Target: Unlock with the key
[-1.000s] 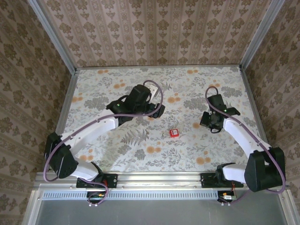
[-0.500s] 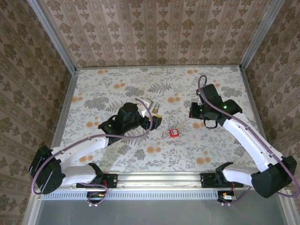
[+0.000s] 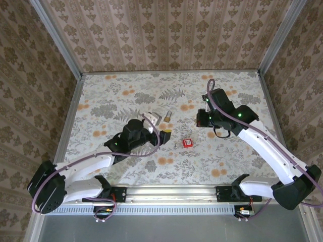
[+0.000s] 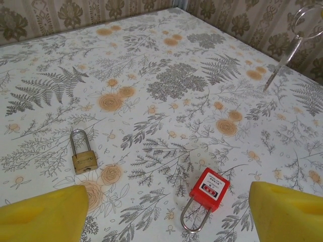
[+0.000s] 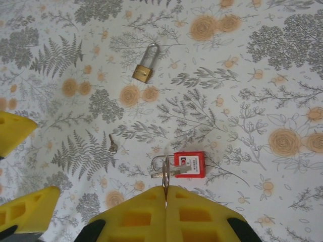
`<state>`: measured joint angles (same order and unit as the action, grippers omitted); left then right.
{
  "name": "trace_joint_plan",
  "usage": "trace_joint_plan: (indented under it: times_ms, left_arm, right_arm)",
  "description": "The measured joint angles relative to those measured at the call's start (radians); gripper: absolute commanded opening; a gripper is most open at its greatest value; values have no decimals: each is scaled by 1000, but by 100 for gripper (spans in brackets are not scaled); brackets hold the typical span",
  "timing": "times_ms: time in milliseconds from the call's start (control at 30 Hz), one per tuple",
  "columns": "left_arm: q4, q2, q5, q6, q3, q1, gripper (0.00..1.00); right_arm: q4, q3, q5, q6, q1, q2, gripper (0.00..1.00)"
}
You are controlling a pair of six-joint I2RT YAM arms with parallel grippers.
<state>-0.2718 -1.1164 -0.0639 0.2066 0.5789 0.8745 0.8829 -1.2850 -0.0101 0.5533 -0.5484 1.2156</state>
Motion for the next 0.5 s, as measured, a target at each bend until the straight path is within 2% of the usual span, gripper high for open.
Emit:
trace_joint_plan:
  times_ms: [233, 500]
  left_arm:
    - [-108, 50, 11, -29, -63, 63, 81]
    - [-245, 50, 33, -55, -115, 67, 81]
  right_arm:
    - [0, -44, 0, 21, -53, 11, 1]
    - [-3, -72, 2, 50, -94, 23, 1]
